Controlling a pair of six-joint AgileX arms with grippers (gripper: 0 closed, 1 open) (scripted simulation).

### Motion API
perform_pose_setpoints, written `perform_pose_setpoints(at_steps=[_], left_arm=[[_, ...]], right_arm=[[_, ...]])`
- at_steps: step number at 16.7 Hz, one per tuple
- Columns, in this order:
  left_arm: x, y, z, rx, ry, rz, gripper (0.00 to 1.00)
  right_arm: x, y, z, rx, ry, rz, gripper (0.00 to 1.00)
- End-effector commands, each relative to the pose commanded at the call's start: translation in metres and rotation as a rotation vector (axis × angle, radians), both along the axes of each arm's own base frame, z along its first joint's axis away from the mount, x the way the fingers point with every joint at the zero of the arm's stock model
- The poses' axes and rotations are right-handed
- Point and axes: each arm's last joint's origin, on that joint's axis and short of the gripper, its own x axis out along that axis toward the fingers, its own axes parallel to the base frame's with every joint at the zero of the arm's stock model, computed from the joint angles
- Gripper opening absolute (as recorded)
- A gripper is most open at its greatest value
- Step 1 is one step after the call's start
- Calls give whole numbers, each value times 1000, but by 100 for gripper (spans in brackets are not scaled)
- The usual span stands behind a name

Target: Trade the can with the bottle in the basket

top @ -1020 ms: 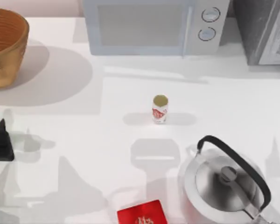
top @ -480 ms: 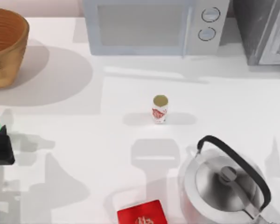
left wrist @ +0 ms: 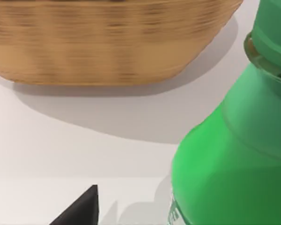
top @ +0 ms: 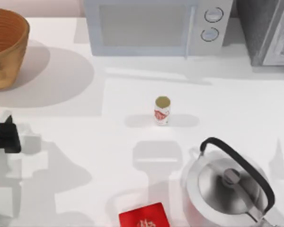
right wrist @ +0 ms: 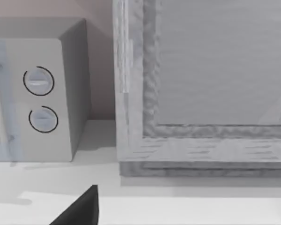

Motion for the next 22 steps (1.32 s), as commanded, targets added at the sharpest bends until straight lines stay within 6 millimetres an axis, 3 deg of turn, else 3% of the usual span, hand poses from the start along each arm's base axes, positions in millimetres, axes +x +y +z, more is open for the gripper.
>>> perform_pose_setpoints(at_steps=[5, 10, 22], left_arm=[[24, 3, -16, 0, 2, 0, 100], [25, 4, -18, 0, 2, 0, 100], [25, 4, -18, 0, 2, 0, 10]], right_arm=[[0, 0, 0, 0, 0, 0, 100], [0, 0, 0, 0, 0, 0, 100], [0, 0, 0, 0, 0, 0, 100]])
